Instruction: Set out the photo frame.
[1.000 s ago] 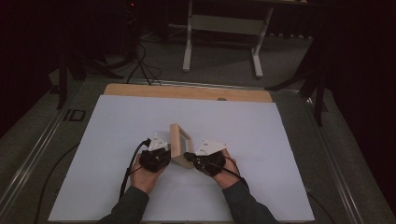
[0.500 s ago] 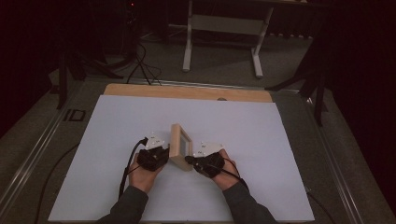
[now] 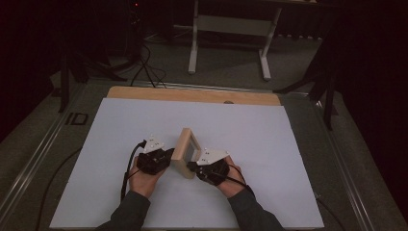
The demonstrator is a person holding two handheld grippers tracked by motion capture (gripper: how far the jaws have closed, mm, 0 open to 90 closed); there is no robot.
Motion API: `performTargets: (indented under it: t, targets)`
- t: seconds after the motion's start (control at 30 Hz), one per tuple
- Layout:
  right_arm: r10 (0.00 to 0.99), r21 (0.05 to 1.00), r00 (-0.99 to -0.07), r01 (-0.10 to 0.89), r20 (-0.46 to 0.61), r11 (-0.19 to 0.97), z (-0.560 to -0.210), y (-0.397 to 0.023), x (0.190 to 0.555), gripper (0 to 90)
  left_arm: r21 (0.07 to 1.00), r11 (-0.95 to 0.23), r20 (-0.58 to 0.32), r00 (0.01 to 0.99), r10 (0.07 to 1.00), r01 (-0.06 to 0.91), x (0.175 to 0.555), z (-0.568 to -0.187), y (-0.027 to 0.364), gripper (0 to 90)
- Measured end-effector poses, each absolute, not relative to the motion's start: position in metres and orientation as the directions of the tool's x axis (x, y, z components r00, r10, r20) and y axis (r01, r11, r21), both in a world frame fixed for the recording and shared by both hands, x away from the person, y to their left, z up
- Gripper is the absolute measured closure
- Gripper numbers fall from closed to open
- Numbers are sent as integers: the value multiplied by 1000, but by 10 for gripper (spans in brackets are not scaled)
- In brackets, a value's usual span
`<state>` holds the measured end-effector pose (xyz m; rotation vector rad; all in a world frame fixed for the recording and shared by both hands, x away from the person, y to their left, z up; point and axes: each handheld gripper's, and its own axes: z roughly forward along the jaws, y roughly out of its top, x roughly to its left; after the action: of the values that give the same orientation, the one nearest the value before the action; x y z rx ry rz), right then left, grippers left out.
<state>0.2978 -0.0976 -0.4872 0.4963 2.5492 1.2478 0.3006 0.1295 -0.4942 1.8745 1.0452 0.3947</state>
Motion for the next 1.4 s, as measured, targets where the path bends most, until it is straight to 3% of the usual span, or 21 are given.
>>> performTargets:
  t: [0.23, 1.0, 1.4]
  targets:
    - [423, 811, -902, 185, -84, 555, -483, -101, 298, 817, 855, -187, -154, 581, 799, 484, 298, -489, 138, 729]
    - [504, 862, -862, 222, -45, 457, -468, -122, 308, 567, 889, -34, -246, 540, 805, 456, 288, -460, 154, 456]
    - [558, 874, -829, 255, -22, 413, -461, -131, 312, 502, 883, -82, -231, 579, 782, 463, 284, -463, 130, 360]
